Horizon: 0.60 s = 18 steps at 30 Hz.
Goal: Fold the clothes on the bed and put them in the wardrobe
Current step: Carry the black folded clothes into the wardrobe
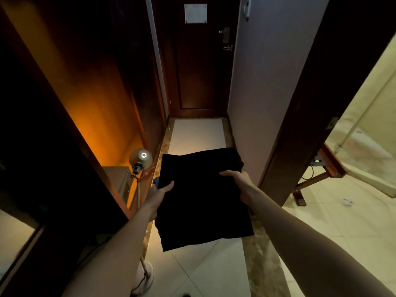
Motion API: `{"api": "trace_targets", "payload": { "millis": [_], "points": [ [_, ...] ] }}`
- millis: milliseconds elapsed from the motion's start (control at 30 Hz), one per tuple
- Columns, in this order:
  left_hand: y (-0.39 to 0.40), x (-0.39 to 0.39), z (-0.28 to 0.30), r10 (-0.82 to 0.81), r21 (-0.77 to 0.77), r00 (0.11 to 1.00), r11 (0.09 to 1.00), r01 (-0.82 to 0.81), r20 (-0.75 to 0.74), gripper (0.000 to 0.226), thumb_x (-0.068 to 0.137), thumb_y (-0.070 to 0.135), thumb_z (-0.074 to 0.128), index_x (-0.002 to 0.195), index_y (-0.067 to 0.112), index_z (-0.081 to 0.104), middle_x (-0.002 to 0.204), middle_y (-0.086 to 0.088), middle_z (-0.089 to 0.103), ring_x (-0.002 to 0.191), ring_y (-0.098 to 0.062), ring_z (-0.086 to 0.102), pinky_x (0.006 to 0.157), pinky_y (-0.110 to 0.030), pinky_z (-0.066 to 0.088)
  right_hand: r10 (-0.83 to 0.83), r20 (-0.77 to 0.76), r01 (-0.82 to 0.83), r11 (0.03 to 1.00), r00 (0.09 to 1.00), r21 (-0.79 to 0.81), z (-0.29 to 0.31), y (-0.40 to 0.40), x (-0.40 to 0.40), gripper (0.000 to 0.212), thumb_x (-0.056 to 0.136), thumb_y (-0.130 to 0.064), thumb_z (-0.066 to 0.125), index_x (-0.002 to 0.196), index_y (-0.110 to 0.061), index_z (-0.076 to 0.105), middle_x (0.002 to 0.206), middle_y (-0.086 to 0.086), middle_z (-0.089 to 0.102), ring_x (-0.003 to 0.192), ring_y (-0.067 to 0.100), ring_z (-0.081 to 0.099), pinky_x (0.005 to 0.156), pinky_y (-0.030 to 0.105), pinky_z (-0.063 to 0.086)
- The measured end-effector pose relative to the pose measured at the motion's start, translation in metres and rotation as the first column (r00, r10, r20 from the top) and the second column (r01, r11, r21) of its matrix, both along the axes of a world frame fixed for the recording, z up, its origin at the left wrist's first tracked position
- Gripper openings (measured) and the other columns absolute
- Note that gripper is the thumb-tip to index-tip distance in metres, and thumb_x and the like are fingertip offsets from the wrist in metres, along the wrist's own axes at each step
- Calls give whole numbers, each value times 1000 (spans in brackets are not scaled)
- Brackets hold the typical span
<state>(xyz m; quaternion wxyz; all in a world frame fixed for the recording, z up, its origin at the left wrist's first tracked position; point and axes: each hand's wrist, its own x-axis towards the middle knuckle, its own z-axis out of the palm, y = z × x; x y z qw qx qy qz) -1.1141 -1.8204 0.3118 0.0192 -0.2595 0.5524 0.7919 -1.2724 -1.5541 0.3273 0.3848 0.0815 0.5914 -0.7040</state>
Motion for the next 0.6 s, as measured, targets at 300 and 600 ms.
{"api": "trace_targets", "payload": {
  "millis": [300, 600],
  "points": [
    [-72, -92, 3, -31, -31, 999, 999, 30, -31, 30, 88, 20, 65, 117, 19, 61, 106, -9, 68, 100, -27, 65, 92, -37, 43, -42, -37, 43, 998, 998, 34, 11, -66, -83, 63, 78, -19, 78, 131, -8, 47, 118, 15, 65, 100, 30, 68, 80, 36, 55],
    [-101, -207, -15, -44, -45, 999, 998, 43, -26, 23, 93, 18, 61, 115, 22, 60, 103, -6, 68, 97, -25, 65, 93, -38, 45, -54, -54, 57, 997, 997, 48, -2, -98, -201, 66, 73, -19, 81, 130, -5, 50, 110, 14, 68, 92, 28, 70, 71, 34, 56]
  ]
}}
